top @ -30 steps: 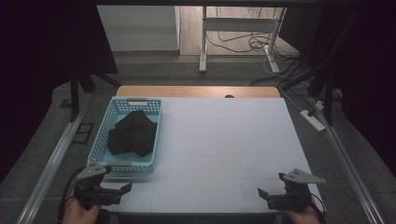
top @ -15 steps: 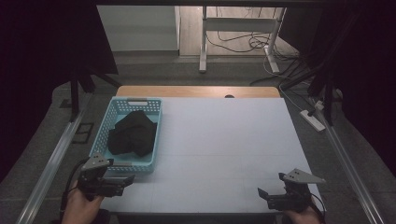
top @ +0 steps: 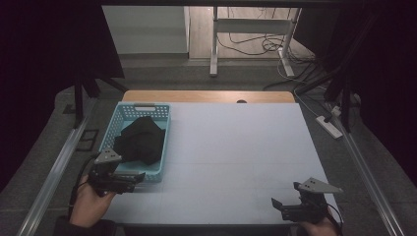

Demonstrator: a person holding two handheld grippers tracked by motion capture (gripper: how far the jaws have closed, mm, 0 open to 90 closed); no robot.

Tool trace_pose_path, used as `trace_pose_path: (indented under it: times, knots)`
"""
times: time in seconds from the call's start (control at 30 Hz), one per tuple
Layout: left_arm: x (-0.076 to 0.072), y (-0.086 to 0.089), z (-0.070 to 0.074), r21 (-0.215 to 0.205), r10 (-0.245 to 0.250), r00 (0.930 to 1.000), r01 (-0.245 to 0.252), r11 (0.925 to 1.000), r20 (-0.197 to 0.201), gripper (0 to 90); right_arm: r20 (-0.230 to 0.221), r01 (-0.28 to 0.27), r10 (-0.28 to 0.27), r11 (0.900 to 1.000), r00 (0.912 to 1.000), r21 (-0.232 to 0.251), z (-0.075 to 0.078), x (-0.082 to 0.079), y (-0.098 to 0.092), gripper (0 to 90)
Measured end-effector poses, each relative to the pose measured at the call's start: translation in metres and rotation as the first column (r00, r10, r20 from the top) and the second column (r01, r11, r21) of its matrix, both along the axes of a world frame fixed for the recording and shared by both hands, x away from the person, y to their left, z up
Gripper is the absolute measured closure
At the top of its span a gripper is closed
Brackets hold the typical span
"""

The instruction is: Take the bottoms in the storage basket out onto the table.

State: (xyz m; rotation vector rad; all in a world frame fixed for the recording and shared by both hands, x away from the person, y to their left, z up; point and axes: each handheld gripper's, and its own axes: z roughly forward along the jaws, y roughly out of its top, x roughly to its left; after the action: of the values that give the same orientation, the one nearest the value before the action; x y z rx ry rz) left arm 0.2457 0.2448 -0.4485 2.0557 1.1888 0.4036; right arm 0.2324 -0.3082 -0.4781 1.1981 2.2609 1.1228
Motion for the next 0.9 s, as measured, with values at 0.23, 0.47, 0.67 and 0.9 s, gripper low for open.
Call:
trace_pose_path:
  times: [0.23,0.47,0.67,0.9]
  knots:
    - [0.014,-0.001,0.000,0.012,-0.001,0.9998,0.002,0.9999,-0.018,0.4,0.001,0.004,-0.004,1.000,1.0000,0.008,0.000,0.000,-0.001,1.1]
    - [0.031,0.004,0.000,0.012,-0.007,0.9993,0.008,0.9999,-0.037,0.3,0.000,0.004,-0.004,1.000,1.0000,0.007,0.000,0.000,-0.001,1.1]
    - [0.044,0.004,0.003,0.028,0.002,0.9992,-0.001,0.9996,-0.039,0.2,-0.003,0.005,-0.005,1.000,1.0000,0.007,0.000,0.000,-0.001,1.1]
    - [0.065,0.003,0.004,0.054,0.018,0.9989,-0.015,0.9984,-0.043,0.2,-0.004,0.005,-0.005,1.000,1.0000,0.010,0.000,0.001,-0.001,1.1]
